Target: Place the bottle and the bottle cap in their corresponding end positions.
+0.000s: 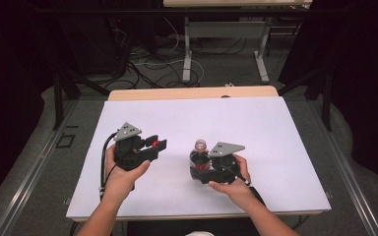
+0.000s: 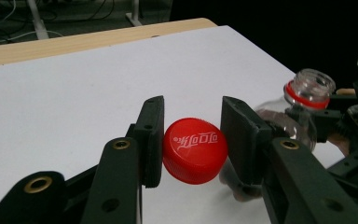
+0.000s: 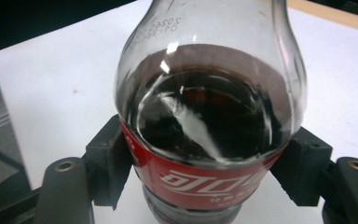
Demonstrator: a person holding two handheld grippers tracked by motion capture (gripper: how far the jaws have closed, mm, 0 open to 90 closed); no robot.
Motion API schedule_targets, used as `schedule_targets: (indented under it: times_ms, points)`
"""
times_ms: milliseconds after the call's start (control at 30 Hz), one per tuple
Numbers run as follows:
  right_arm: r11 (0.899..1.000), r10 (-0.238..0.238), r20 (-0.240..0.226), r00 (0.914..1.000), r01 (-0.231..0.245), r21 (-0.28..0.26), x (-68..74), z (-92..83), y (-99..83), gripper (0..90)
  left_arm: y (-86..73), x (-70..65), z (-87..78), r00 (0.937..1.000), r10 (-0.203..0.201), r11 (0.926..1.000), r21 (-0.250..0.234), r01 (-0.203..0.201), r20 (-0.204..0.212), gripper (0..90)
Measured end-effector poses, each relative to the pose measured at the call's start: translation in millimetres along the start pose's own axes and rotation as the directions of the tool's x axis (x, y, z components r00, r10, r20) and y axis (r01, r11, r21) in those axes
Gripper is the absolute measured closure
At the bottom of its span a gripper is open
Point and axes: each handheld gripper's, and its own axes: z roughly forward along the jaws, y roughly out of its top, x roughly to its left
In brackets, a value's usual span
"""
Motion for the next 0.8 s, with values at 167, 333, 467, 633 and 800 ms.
schedule_targets:
  times_ms: [167, 333, 467, 633, 800]
  points:
    - [1.0, 0.003, 0.049, 0.9988, -0.002, -0.027, -14.5, 3.5, 11.8, 29.4, -2.9, 5.3, 0.7, 0.9999, -0.006, 1.0, -0.004, 0.006, -0.013, 61.5]
    - [0.998, 0.04, 0.089, 0.9952, -0.036, -0.048, -28.8, 8.7, 26.6, 29.4, -6.6, 10.0, 2.4, 0.9999, -0.016, 0.9998, -0.015, 0.016, -0.001, 61.4]
    - [0.998, 0.045, 0.118, 0.992, -0.039, -0.054, -38.0, 17.1, 39.0, 29.5, -11.0, 14.6, 4.1, 0.9993, -0.038, 0.9991, -0.018, 0.038, -0.005, 61.4]
    - [0.998, 0.039, 0.155, 0.9871, -0.031, -0.057, -49.1, 34.3, 50.5, 29.4, -15.8, 18.4, 5.5, 0.9986, -0.053, 0.9985, -0.014, 0.053, -0.001, 61.4]
    - [0.997, 0.068, 0.189, 0.9796, -0.057, -0.061, -59.7, 54.7, 55.7, 29.4, -20.1, 22.0, 6.5, 0.9976, -0.068, 0.9976, -0.015, 0.068, -0.008, 61.4]
